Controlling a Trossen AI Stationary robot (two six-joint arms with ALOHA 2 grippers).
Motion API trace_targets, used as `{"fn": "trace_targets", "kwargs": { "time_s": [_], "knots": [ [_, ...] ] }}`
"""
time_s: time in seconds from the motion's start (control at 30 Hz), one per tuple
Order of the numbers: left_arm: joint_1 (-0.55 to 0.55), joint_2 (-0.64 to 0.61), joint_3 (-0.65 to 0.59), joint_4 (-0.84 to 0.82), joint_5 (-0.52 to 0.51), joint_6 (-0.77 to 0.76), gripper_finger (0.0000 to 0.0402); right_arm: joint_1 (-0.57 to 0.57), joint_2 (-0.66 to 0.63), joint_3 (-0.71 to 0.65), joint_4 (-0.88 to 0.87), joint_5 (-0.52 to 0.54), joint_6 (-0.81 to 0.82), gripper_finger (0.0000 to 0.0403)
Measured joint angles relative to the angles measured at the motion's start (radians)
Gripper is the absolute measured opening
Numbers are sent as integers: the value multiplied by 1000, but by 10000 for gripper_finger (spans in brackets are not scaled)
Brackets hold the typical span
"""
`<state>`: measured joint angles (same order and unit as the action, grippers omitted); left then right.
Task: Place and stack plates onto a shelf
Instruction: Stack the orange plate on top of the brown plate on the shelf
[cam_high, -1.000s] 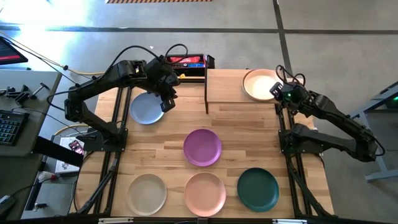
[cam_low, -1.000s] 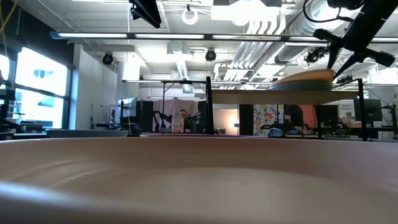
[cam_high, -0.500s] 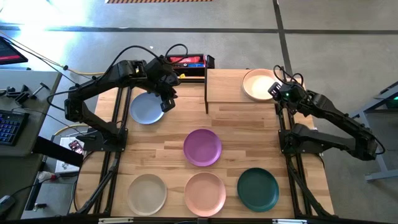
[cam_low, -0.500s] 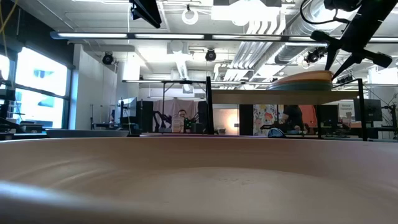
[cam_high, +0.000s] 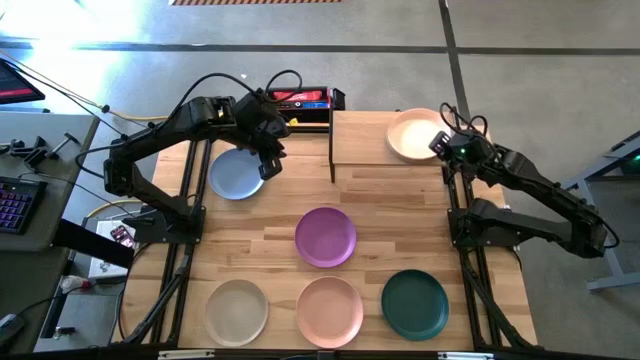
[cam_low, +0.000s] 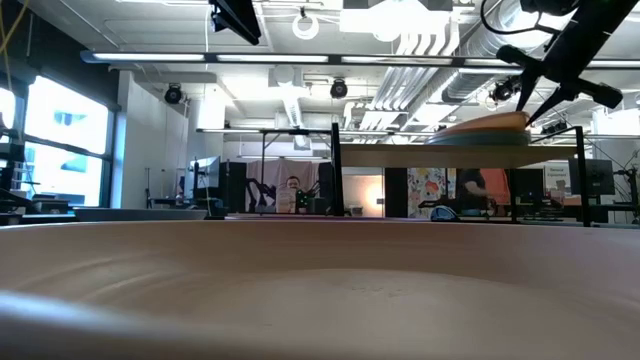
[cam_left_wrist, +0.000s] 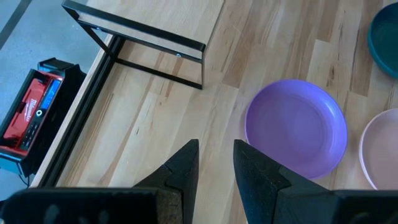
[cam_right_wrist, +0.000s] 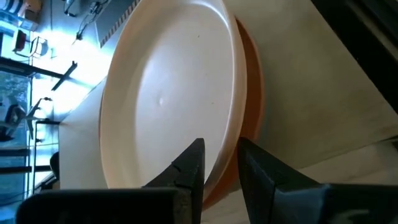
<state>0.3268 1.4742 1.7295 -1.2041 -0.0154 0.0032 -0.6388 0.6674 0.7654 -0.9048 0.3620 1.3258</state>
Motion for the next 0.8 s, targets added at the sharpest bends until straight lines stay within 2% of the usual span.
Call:
{"fn": "trace_targets", "kwargs": {
  "time_s": [0.53, 0.8],
  "knots": [
    [0, 0, 0, 0, 0, -2, 88, 0, 0, 0, -8, -6, -26, 70],
    [0, 0, 0, 0, 0, -1, 88, 0, 0, 0, -2, -12, -26, 120]
  ]
}}
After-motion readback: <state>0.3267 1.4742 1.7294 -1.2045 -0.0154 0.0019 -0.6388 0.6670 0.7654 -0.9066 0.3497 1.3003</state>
